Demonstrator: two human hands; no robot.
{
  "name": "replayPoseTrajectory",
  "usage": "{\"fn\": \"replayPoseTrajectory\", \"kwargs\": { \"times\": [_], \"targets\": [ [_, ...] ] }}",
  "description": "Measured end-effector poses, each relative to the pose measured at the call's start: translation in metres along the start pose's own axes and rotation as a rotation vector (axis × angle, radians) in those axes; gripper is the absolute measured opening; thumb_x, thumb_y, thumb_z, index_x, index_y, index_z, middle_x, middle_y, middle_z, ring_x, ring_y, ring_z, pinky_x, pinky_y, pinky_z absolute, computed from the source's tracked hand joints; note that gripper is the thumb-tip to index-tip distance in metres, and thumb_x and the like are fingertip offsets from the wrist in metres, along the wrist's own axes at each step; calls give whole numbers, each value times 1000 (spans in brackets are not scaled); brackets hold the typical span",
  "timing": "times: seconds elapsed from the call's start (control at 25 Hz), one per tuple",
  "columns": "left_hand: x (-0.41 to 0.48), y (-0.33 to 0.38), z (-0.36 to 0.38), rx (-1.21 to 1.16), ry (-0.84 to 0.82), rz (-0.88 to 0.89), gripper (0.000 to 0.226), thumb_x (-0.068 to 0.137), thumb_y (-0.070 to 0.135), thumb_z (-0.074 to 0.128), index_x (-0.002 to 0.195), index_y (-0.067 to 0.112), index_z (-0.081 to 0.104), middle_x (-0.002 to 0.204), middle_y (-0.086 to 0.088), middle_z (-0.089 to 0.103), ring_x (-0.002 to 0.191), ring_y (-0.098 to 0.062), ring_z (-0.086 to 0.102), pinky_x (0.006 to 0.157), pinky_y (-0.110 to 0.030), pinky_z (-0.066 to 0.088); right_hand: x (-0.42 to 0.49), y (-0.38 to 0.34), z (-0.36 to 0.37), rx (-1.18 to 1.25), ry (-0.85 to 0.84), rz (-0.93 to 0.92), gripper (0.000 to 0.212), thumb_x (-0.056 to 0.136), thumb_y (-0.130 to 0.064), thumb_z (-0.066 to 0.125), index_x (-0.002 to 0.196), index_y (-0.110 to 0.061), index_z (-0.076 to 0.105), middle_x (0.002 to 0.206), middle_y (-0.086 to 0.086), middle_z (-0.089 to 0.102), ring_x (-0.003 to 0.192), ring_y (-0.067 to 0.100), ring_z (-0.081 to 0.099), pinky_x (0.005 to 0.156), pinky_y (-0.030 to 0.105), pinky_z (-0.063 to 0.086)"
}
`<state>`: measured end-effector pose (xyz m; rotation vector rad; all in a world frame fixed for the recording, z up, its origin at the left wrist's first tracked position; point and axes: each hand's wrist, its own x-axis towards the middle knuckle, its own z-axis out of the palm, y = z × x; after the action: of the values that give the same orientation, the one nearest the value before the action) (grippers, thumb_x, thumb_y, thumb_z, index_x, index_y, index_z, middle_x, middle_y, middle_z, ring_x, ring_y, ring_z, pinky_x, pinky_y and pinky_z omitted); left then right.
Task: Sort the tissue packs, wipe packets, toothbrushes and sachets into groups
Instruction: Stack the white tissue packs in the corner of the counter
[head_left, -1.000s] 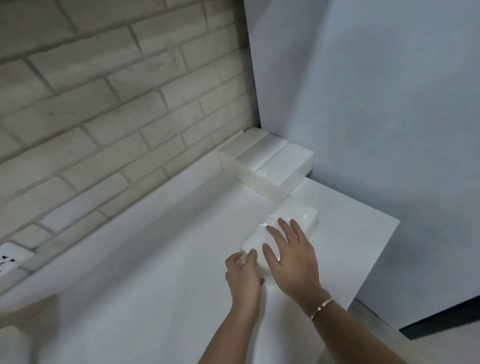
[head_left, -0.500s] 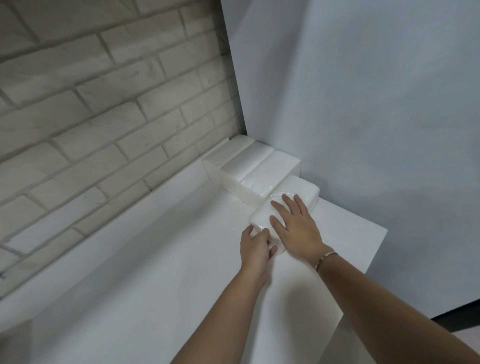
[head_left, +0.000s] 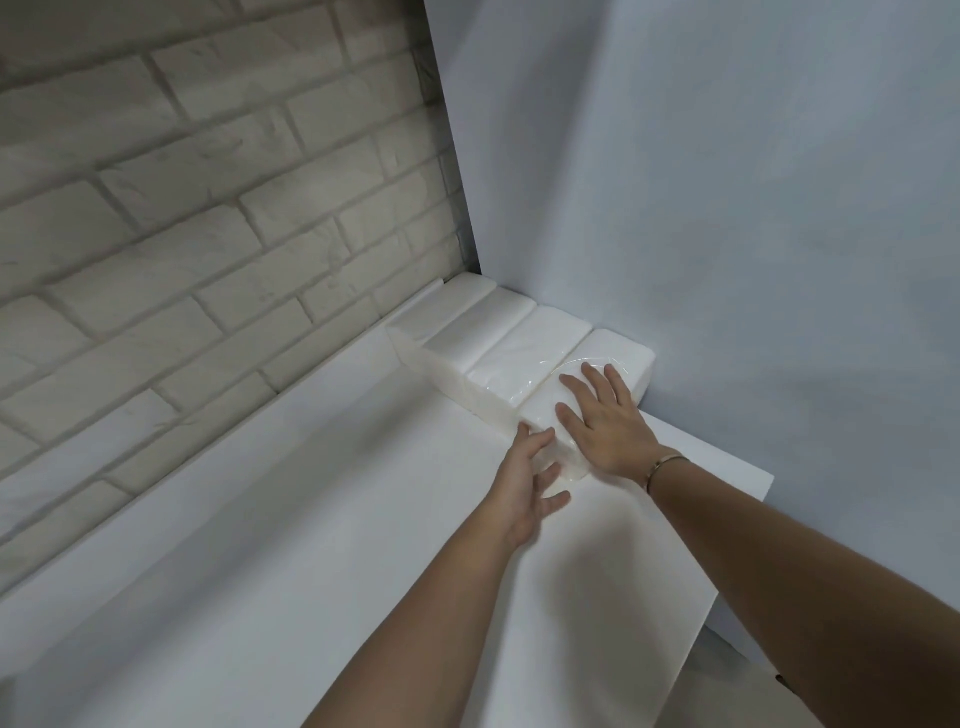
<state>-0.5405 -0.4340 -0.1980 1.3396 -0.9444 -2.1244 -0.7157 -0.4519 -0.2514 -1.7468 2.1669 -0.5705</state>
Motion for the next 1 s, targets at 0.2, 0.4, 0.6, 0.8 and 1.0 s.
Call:
{"fn": "replayPoseTrajectory", "kwargs": {
  "times": [0.2,0.4,0.6,0.8,1.0],
  "targets": [
    [-2,5,-14,125,53,28,50,94,43,60,143,36,54,144,5,56,120,-26,63,97,-46,57,1,2,2,42,-8,24,74,97,-75,14,160,-39,19,173,-5,6,159,18,-12,128,55,12],
    [-36,16,-30,248,120,175,17,96,33,58,107,24,68,109,-9,68,90,-29,65,78,-42,54,-13,-25,-24,-90,-46,122,60,101,-62,34,157,-40,27,173,-7,7,159,20,-8,124,60,20],
    [-72,-17,-83,227,218,235,21,100,26,59,115,19,71,116,-11,75,93,-28,71,77,-39,54,-33,-69,-23,-302,230,60,39,100,-33,51,137,-23,57,161,15,33,152,38,19,108,64,35],
    [-135,-64,-165,47,491,385,21,101,4,53,111,9,71,106,-21,75,86,-31,69,76,-45,49,-93,-147,24,-78,257,-33,34,89,-22,66,123,-24,69,137,9,58,128,33,45,90,52,47],
    [-222,-84,-253,12,696,470,22,101,-1,51,106,6,71,97,-19,76,83,-35,69,71,-43,49,-173,-237,74,73,66,-77,30,95,-28,59,125,-29,64,130,-2,58,123,25,49,92,44,47]
  ]
}}
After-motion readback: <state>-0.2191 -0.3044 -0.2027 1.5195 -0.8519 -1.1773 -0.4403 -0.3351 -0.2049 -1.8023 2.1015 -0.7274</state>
